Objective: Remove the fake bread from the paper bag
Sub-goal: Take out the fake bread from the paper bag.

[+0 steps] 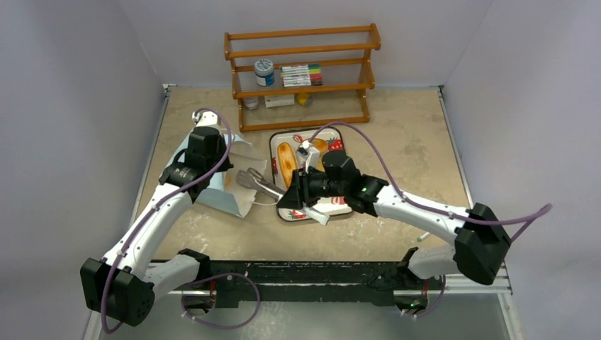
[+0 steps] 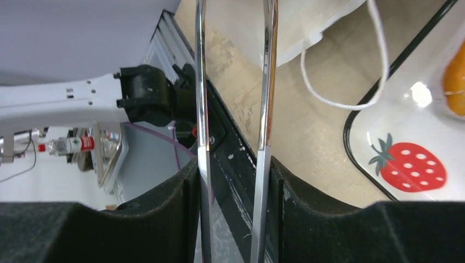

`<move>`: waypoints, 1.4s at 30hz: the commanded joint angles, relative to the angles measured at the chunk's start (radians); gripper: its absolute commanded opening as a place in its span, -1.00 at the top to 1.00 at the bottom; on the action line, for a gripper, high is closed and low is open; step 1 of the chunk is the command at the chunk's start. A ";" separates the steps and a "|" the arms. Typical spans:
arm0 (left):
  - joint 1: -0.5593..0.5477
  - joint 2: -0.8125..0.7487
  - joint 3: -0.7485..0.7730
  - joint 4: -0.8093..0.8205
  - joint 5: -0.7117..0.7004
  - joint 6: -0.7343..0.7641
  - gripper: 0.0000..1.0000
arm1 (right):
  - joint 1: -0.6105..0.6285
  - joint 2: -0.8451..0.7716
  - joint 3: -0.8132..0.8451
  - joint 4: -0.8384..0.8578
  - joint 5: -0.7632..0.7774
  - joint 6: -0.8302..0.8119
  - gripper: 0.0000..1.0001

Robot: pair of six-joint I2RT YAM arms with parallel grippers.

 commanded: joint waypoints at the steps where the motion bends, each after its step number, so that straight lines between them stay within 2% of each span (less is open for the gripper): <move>1: 0.004 0.016 0.060 -0.002 0.038 0.016 1.00 | 0.020 0.066 -0.019 0.154 -0.077 0.003 0.10; 11: 0.005 0.005 0.074 -0.004 0.063 0.015 1.00 | 0.014 0.243 -0.019 0.251 -0.172 0.060 0.09; 19: 0.005 -0.044 0.034 -0.001 0.074 0.002 1.00 | -0.037 0.359 0.032 0.309 -0.238 0.142 0.08; 29: 0.005 -0.124 -0.018 0.024 0.079 -0.025 1.00 | -0.058 0.490 0.191 0.223 -0.283 0.164 0.07; 42: 0.005 -0.159 -0.021 0.036 0.064 -0.052 1.00 | -0.069 0.511 0.322 -0.070 -0.263 0.087 0.06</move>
